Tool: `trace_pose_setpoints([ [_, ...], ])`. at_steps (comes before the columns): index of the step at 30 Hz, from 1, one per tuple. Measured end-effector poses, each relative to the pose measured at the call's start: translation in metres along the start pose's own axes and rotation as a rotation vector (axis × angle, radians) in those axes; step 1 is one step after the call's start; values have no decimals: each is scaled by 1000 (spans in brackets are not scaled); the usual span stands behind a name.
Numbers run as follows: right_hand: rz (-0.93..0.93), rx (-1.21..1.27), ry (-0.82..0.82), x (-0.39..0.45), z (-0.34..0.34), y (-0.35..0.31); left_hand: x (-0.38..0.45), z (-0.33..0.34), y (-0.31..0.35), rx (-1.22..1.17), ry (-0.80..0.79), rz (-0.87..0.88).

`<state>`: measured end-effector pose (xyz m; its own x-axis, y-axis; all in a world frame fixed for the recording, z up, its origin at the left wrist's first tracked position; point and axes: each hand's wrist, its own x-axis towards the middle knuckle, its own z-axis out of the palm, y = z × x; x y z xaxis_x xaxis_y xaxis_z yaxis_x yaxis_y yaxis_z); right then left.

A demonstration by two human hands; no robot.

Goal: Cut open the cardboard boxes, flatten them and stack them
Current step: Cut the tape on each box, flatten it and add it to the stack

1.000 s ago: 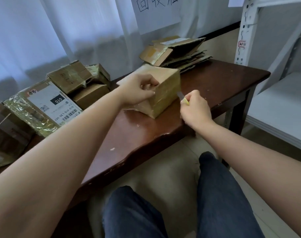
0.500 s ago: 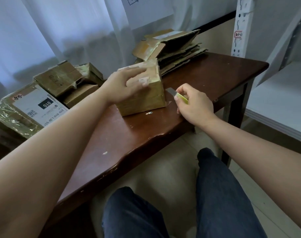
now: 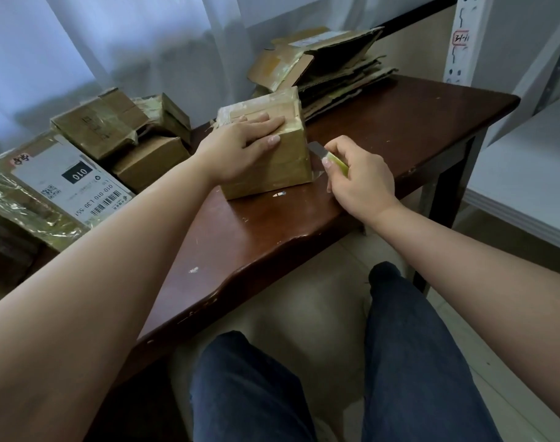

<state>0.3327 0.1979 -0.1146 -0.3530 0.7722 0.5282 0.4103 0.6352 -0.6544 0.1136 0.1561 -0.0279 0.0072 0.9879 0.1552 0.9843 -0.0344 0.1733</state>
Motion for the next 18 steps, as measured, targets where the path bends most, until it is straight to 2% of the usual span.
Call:
trace_pose_setpoints([
  [8, -9, 25, 38, 1, 3, 1, 0, 1, 0, 7, 4, -9],
  [18, -46, -75, -37, 7, -5, -2, -3, -1, 7, 32, 21, -14],
])
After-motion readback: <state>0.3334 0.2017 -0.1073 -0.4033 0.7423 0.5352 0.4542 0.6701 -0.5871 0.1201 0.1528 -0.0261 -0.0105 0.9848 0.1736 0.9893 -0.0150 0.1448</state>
